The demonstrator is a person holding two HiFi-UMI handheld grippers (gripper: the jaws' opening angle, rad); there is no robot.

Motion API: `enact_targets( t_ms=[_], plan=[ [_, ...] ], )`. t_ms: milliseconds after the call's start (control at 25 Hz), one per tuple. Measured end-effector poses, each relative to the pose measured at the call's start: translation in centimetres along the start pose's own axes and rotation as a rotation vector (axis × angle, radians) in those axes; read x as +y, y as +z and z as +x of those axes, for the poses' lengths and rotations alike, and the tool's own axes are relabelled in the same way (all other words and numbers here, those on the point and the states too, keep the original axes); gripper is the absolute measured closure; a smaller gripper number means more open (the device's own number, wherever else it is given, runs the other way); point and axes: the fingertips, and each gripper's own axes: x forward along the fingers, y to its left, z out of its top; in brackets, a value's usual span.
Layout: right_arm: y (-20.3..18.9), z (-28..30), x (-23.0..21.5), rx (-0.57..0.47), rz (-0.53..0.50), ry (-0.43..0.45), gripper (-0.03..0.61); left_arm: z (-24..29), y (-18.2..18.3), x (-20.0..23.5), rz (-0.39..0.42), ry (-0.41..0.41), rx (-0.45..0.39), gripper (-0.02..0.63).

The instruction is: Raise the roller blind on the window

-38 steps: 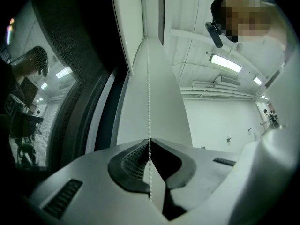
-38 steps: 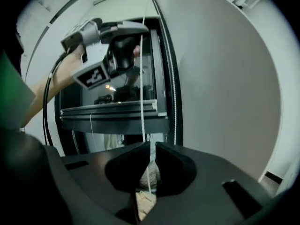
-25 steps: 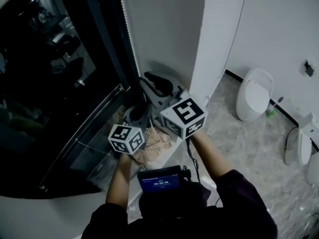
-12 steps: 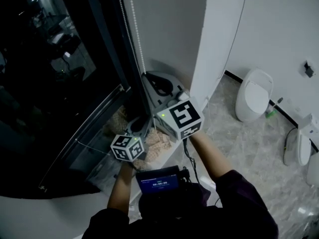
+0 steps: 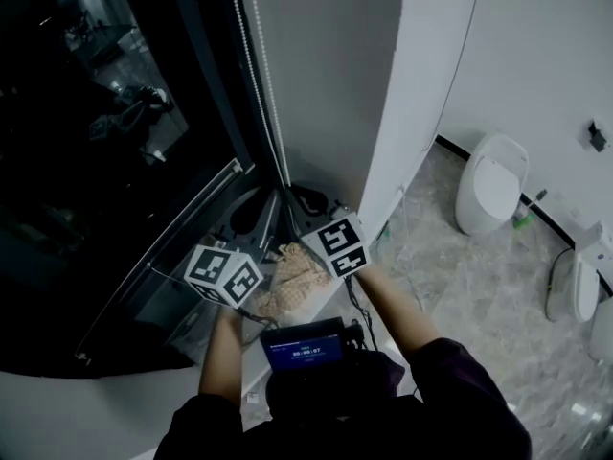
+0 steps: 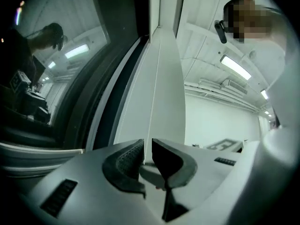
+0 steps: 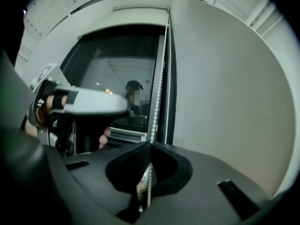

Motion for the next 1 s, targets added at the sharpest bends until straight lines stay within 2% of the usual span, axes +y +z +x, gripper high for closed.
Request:
enact_targets(
  t_ms=[280,560,760,1000],
  plan=[
    [-8.0,-0.4,1.2,0.141,0.064,0.017,0.568,-0.1,0.7,-0.2,0.004,0.0,-0.018,0.591],
    [-7.6,-0.5,2.0,0.15,0.074,0.044,0.566,-0.3,0.0,0.4,0.009,0.03,-0.003,0.591],
    [-6.8,-2.0,1.5,0.068,0.146,0.009,0.549,-0.5,-0.4,0.6,0.066,0.066,0.013,0.592],
    [0.1,-3.9,1.1,-0.169,0.105,0.009,0.551,-0.5,-0.1,0.8,0.094,0.086,-0.004,0.592]
  ],
)
